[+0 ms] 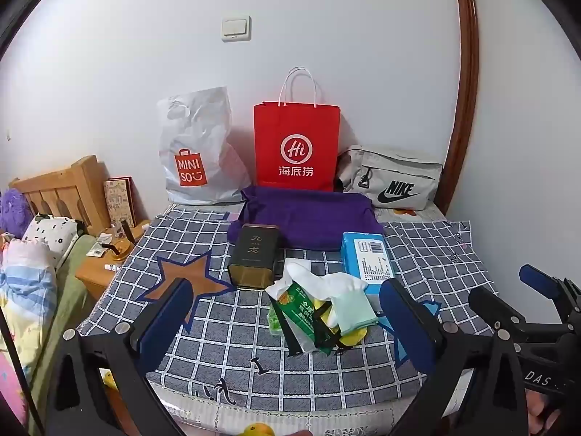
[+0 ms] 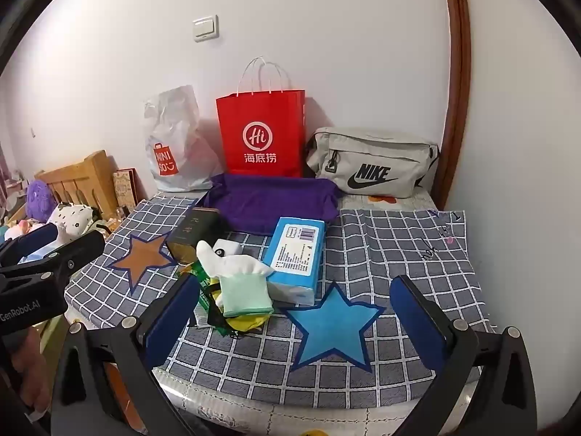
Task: Organize soft objects
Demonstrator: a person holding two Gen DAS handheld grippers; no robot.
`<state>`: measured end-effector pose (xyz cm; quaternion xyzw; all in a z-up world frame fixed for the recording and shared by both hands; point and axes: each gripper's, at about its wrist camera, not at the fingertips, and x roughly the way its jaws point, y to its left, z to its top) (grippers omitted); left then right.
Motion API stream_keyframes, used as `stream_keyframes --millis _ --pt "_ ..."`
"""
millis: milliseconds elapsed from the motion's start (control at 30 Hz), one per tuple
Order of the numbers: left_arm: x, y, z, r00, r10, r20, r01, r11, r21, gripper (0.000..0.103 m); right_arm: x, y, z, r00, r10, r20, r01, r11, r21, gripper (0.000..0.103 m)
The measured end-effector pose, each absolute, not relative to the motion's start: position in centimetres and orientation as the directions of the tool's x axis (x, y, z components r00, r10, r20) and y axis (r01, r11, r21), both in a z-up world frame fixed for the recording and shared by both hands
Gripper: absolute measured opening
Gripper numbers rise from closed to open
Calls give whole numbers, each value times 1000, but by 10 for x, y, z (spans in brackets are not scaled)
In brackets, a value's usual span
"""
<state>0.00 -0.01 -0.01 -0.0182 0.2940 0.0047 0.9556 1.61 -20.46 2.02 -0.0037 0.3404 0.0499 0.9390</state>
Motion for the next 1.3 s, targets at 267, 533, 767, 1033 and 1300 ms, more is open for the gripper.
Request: stream_keyframes --millis 267,533,767,1033,1300 --pt "-1 -5 2 830 -4 -558 -14 1000 -27 103 13 -206 22 768 91 -634 -95 995 28 103" --pt "-4 -2 5 828 -8 -560 -7 1000 -25 103 12 -204 22 771 99 -629 -100 994 34 103" --pt "-2 1 7 831 -12 -555 -3 1000 -25 103 11 -202 25 774 99 -626 -106 994 27 103" --pt "-3 3 6 837 -8 -547 -9 1000 -29 103 9 -198 27 774 104 -625 -116 993 22 103" --pt "-5 4 4 838 2 -545 -19 999 -26 103 9 -196 27 774 105 -624 -118 993 21 103"
